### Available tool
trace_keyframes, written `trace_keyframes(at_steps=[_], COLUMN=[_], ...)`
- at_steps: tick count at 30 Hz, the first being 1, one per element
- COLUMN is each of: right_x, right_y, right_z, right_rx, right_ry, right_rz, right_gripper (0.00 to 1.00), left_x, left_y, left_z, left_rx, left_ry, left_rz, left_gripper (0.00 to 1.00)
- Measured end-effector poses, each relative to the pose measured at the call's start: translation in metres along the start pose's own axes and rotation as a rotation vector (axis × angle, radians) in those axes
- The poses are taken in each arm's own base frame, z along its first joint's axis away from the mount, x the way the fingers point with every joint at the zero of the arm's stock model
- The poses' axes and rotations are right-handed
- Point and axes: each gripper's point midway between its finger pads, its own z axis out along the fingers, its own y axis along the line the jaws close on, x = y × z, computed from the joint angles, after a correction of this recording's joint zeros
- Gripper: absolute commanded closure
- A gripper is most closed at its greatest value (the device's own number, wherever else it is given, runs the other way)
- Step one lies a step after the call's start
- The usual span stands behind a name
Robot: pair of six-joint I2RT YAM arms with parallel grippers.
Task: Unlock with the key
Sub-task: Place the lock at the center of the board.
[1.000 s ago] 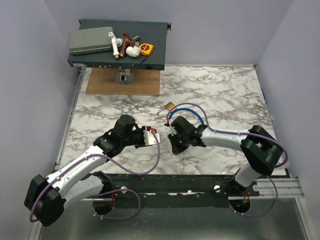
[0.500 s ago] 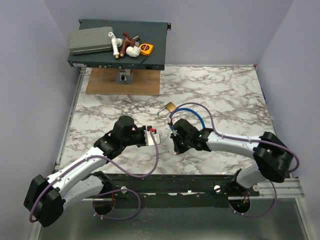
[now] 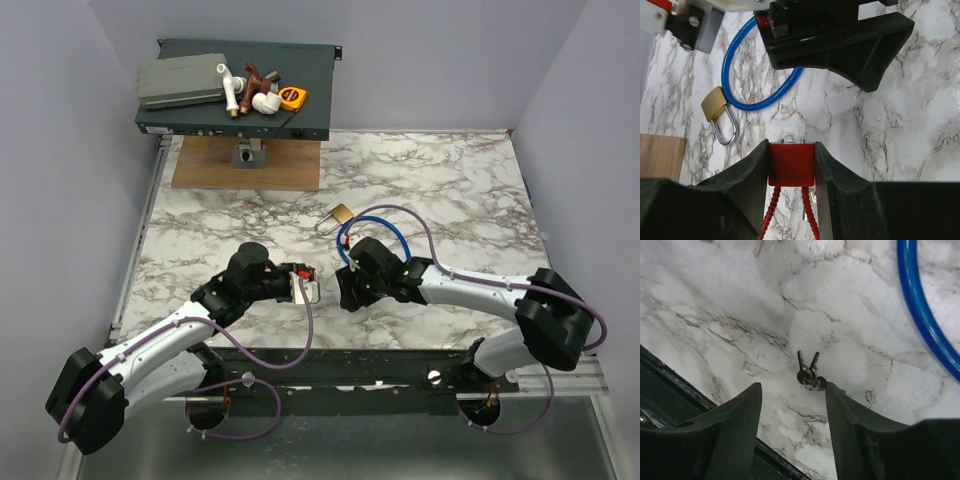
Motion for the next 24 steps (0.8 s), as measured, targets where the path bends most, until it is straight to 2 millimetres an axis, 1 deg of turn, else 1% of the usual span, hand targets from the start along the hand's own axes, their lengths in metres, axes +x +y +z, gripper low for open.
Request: trace_keyframes(at_steps=[2, 3, 4, 6, 7, 9, 11, 13, 15, 17, 18, 19, 20, 22, 24], right_x=[0.013, 0.019, 0.023, 0.031, 0.033, 0.031, 0.029, 0.028, 0.028, 0.028, 0.026, 0.026, 0.025, 0.019, 0.005], right_y=[-0.002, -0.002, -0.002, -0.004, -0.004, -0.003, -0.002, -0.002, -0.001, -0.002, -0.003, -0.005, -0.007, -0.008, -0.004], right_z=[0.008, 0.011, 0.015, 0.021, 0.023, 0.026, 0.029, 0.031, 0.032, 0.031, 0.030, 0.028, 0.025, 0.014, -0.002], right_rx=[-0.002, -0.005, -0.007, -0.004, -0.002, -0.003, -0.002, 0.000, 0.001, 0.006, 0.012, 0.022, 0.029, 0.031, 0.008], right_ry=[0.050, 0.073, 0.092, 0.126, 0.138, 0.140, 0.142, 0.144, 0.146, 0.143, 0.135, 0.126, 0.113, 0.069, -0.004], right_rz=[0.001, 0.002, 0.003, 0.005, 0.005, 0.006, 0.007, 0.007, 0.012, 0.014, 0.014, 0.013, 0.011, 0.008, 0.004], right_gripper=[0.45, 0.48, 0.52, 0.63, 0.66, 0.73, 0.84, 0.97, 0.99, 0.99, 0.99, 0.99, 0.99, 0.99, 0.99], left_x=[0.004, 0.007, 0.009, 0.013, 0.014, 0.013, 0.012, 0.011, 0.010, 0.010, 0.011, 0.013, 0.015, 0.021, 0.023], left_y=[-0.003, -0.005, -0.008, -0.011, -0.012, -0.012, -0.010, -0.009, -0.009, -0.009, -0.009, -0.010, -0.012, -0.022, -0.031], left_z=[0.001, 0.001, 0.001, 0.001, 0.001, 0.000, -0.001, -0.001, -0.002, -0.001, -0.001, 0.000, 0.000, 0.002, 0.005], left_rx=[0.002, 0.006, 0.010, 0.017, 0.017, 0.016, 0.010, 0.005, 0.004, 0.002, 0.002, 0.002, 0.005, 0.033, 0.066], left_ry=[0.002, 0.006, 0.011, 0.017, 0.018, 0.016, 0.013, 0.010, 0.008, 0.006, 0.005, 0.002, 0.003, 0.008, 0.003], left_rz=[0.006, 0.011, 0.012, 0.014, 0.016, 0.020, 0.028, 0.035, 0.041, 0.050, 0.055, 0.065, 0.068, 0.096, 0.130], left_gripper=[1.00, 1.00, 1.00, 1.00, 1.00, 1.00, 1.00, 1.00, 0.99, 0.95, 0.91, 0.82, 0.75, 0.69, 0.64])
